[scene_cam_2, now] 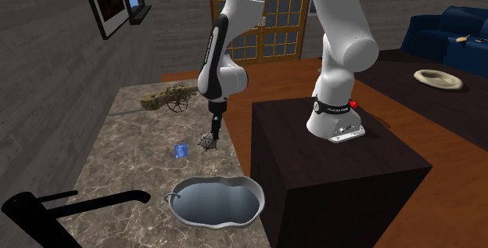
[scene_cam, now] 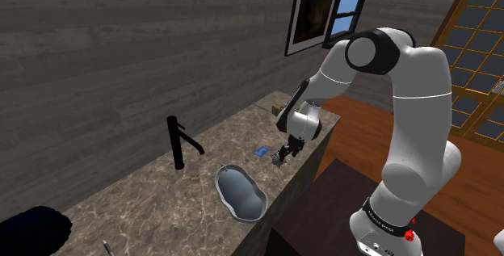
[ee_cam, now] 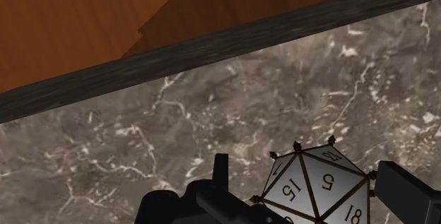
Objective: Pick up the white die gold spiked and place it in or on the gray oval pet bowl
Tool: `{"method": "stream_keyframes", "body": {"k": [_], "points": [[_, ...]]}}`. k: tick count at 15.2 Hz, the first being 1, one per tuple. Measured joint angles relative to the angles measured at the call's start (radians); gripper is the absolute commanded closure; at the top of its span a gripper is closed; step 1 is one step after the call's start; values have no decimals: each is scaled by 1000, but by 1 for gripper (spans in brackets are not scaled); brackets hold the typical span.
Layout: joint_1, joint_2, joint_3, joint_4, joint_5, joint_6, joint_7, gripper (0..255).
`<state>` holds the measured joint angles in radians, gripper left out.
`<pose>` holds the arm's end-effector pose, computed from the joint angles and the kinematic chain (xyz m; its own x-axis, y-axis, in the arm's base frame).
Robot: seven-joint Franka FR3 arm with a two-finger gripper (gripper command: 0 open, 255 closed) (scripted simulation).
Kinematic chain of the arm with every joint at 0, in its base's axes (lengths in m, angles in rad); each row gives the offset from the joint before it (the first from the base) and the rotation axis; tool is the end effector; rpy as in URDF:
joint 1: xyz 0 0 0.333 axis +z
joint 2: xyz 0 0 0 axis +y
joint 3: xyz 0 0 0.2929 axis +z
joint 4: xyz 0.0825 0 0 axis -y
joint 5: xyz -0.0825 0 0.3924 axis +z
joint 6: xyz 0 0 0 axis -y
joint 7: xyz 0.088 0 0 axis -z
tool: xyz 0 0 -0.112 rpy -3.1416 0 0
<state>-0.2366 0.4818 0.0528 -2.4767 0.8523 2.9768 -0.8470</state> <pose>0.4124 -0.1251 0.0679 0.9792 -0.1885 0.0748 -0.1761 -0.9733 -0.1473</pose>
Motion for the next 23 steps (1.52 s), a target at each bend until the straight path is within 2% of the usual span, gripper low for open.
{"method": "stream_keyframes", "body": {"k": [6,11,19,20,21,22,23], "points": [[4,0,-1,2,-5,-38,4,255],[17,-18,-16,-4,-17,-16,19,255],[99,-144,-121,-64,-132,-92,137,255],[99,-144,-121,-64,-132,-92,137,0],[99,-144,-121,-64,-132,-92,137,0],[147,-128,-167,-35,-177,-127,188,0],[213,-104,-228,14,-275,-194,295,0]]}}
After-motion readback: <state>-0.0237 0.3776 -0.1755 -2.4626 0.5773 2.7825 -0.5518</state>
